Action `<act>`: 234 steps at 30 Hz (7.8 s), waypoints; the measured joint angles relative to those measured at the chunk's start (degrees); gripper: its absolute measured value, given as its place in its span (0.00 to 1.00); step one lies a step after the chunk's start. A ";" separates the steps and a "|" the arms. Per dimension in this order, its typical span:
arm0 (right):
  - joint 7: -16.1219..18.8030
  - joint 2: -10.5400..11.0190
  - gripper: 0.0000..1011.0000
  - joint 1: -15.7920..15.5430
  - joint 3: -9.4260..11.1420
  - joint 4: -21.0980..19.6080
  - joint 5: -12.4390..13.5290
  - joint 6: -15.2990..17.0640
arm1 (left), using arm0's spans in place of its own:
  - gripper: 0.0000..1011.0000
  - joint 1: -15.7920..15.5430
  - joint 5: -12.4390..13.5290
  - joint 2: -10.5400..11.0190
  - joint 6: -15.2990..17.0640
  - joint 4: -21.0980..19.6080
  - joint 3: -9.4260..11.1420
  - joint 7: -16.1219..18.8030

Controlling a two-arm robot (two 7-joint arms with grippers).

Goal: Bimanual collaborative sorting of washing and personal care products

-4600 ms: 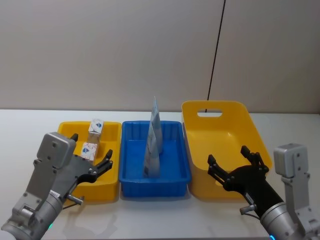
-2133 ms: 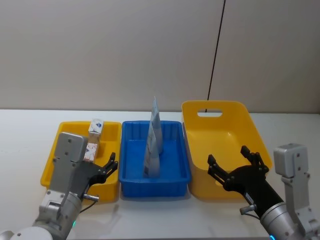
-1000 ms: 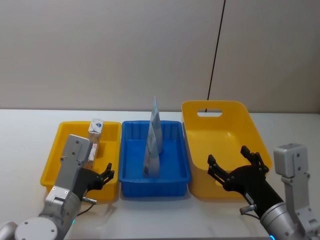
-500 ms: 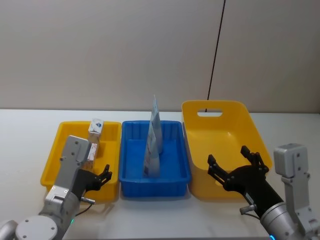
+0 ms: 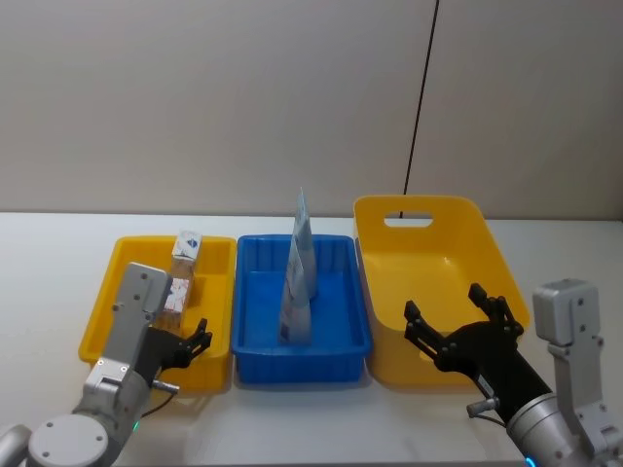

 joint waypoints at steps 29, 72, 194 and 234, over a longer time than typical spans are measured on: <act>0.00 0.00 0.99 0.00 0.00 0.00 0.00 0.00 | 0.99 -3.84 -0.15 -2.34 -4.93 9.66 -2.29 -1.96; 0.00 0.00 0.99 0.00 0.00 0.00 0.00 0.00 | 0.42 -7.22 0.82 -4.27 -7.19 16.48 -4.10 -4.57; 0.00 0.00 0.99 0.00 0.00 0.00 0.00 0.00 | 0.42 3.74 -25.12 17.97 -13.97 -19.28 0.21 -58.45; 0.00 0.00 0.99 0.00 0.00 0.00 0.00 0.00 | 0.42 0.19 -27.52 18.43 -14.44 -16.69 3.18 -64.82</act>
